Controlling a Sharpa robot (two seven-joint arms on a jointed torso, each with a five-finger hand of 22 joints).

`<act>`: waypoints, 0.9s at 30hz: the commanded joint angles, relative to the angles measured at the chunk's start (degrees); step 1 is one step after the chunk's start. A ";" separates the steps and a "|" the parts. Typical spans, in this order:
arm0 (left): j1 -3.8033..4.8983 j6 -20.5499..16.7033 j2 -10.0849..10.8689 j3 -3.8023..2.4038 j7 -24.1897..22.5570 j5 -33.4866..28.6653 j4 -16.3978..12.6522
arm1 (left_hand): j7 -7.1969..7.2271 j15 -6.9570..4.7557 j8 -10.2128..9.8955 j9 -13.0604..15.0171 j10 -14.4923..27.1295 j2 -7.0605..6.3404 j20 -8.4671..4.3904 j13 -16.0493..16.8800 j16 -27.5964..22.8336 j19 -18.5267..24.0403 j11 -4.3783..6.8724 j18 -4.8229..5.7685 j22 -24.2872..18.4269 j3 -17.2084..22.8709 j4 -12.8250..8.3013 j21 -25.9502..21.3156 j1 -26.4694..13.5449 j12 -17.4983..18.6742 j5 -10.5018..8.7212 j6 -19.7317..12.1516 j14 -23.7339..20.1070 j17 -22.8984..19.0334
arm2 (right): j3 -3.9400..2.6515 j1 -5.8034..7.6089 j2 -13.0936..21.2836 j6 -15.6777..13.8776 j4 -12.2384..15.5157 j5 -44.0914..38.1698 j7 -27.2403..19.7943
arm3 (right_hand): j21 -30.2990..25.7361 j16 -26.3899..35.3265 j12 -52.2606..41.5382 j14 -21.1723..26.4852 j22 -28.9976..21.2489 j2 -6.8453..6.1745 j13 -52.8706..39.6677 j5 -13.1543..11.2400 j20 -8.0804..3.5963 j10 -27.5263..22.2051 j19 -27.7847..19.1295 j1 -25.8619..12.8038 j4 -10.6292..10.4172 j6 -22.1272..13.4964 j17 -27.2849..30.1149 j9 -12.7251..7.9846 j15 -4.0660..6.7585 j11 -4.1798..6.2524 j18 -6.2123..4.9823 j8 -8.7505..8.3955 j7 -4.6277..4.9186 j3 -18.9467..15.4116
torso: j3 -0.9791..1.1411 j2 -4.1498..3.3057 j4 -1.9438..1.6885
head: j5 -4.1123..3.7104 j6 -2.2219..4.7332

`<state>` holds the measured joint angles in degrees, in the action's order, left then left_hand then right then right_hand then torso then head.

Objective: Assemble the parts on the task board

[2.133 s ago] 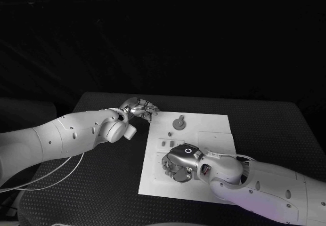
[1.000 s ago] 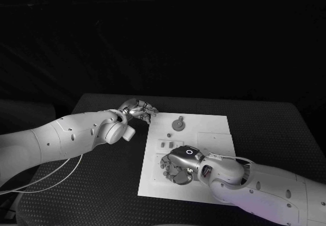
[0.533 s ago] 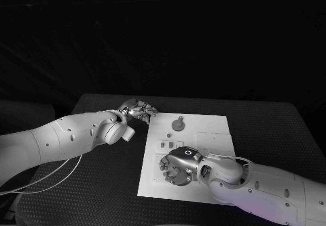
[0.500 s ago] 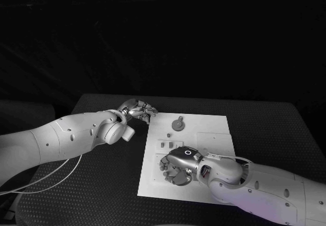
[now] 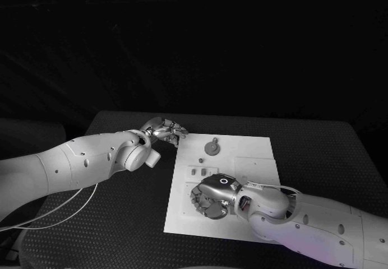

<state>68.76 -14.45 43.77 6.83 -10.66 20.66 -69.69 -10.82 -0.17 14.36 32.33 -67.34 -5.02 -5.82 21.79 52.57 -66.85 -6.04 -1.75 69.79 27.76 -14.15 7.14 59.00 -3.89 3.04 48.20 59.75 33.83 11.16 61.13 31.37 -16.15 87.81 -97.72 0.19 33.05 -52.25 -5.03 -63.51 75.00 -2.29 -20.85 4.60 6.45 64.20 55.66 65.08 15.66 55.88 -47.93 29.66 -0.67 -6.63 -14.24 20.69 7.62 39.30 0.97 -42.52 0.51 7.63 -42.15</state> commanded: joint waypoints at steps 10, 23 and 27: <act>0.08 0.81 0.01 -0.05 -0.20 -0.27 -0.14 | -0.05 -0.07 0.03 -0.08 0.42 0.15 -0.07 0.10 -0.25 -0.52 0.09 -1.09 0.08 -0.11 0.07 -0.42 -0.52 -0.01 -0.20 -0.32 0.28 0.12 | 0.04 -0.07 0.23 -0.41 -0.43 -0.90 0.18 | 0.53 -0.49 -0.12 0.14 1.22 -0.26 -0.14 0.02 -0.11 0.17 -0.27 -0.27 0.61 0.84 0.39 0.98 0.40 0.01 -0.76 0.39 -0.72 0.21 | -0.01 0.00 0.01 | 0.01 -0.07; 0.08 0.99 0.04 -0.05 0.00 -0.27 -0.11 | -0.08 -0.06 0.01 -0.09 0.45 0.14 -0.06 0.12 -0.27 -0.52 0.08 -1.10 0.10 -0.11 0.08 -0.46 -0.52 -0.01 -0.19 -0.38 0.28 0.15 | 0.04 -0.06 0.31 -0.82 -0.65 0.18 1.19 | 0.57 -0.93 1.18 2.06 1.25 -8.26 0.25 -0.02 0.44 -3.15 -1.86 -0.80 0.03 -2.59 1.22 0.30 -0.92 -1.35 -0.70 -2.10 0.77 -0.32 | -0.02 0.01 0.02 | -0.06 -0.09; 0.08 1.06 0.01 -0.05 0.12 -0.27 -0.11 | -0.08 -0.06 0.02 -0.08 0.46 0.12 -0.05 0.12 -0.28 -0.52 0.07 -1.09 0.10 -0.12 0.07 -0.47 -0.52 -0.01 -0.20 -0.37 0.28 0.16 | 0.04 -0.06 0.39 -1.36 -0.82 0.44 1.34 | 0.67 -1.51 1.12 3.04 1.32 -9.06 0.36 -0.04 0.73 -4.22 -2.68 -0.67 -0.58 -4.41 1.26 -0.26 -1.31 -1.74 -0.67 -3.21 1.62 -0.29 | -0.01 -0.01 0.03 | -0.09 -0.11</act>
<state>68.76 -14.29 43.87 6.83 -10.42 20.66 -69.68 -10.81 -0.17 14.36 32.33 -67.35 -5.02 -5.82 21.83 52.57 -66.85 -6.02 -1.75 69.83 27.77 -14.15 6.93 59.00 -3.89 3.04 48.19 59.75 33.92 11.12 61.18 31.65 -17.26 87.23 -97.56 0.73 33.61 -53.59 -3.96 -60.90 74.96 -10.72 -20.55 4.61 7.17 60.36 53.31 64.42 15.28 51.76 -46.69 29.45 -2.06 -8.40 -14.06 17.71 9.29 38.99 0.95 -42.52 0.52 7.57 -42.24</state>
